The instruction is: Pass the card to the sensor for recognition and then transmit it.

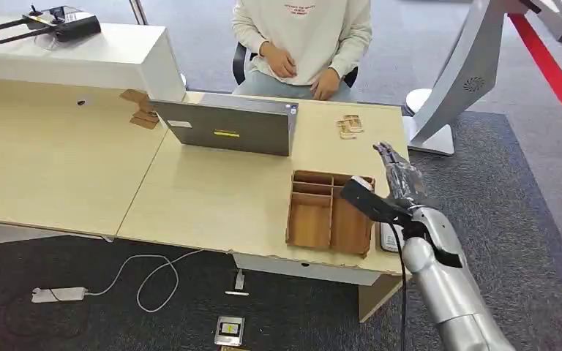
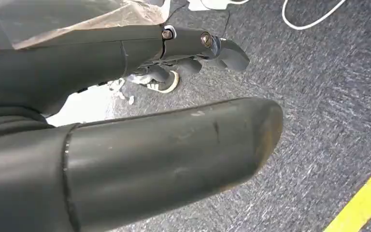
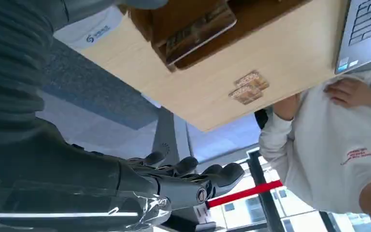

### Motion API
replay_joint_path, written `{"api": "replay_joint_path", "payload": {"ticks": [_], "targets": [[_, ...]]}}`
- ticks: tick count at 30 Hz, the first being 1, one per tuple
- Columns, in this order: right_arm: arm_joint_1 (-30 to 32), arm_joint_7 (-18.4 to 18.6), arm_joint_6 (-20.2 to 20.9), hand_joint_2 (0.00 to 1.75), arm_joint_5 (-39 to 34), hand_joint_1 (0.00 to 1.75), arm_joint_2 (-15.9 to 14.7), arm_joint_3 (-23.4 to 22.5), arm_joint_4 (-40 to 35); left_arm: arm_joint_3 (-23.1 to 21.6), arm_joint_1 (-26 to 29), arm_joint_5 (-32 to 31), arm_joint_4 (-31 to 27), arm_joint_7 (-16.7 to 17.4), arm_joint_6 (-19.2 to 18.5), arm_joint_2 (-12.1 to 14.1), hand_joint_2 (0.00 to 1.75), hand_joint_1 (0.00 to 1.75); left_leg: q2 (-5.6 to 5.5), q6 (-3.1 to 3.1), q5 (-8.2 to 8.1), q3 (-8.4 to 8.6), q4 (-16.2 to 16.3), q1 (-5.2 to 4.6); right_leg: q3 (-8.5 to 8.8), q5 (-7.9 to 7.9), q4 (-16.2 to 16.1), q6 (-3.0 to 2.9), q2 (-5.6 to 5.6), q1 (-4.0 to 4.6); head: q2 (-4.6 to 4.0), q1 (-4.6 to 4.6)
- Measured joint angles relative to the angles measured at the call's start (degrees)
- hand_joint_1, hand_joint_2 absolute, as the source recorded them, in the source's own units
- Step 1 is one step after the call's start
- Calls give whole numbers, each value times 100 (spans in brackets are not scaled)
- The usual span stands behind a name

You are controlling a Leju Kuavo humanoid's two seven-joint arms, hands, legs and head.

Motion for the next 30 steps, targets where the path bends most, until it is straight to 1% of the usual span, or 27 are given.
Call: {"api": "replay_joint_path", "payload": {"ticks": [6, 12, 17, 30], "targets": [[-39, -83, -66, 175, -13, 0, 219, 193, 295, -20, -15, 5, 0, 2, -29, 0, 0, 0, 0, 0, 0, -1, 0, 0, 0, 0, 0, 0, 0, 0, 0, 0], [-131, -125, -101, 175, -48, 0, 315, 291, 510, -20, -11, 13, 0, -7, -26, 0, 0, 0, 0, 0, 0, -1, 0, -1, 0, 0, 0, 0, 0, -1, 0, 0], [-189, -133, -155, 175, -100, 0, 348, 335, 667, -20, -6, 28, 0, -15, -24, 0, 0, 0, 0, 0, 0, 0, 0, -1, 0, 0, 0, 0, 0, -1, 0, 0], [-333, -129, -472, 175, -295, 0, 324, 394, 1054, -20, 35, 125, 0, -22, 50, 0, 0, 0, 1, 0, 0, 0, 1, -1, 0, 0, -1, 0, 0, -1, 0, 0]]}}
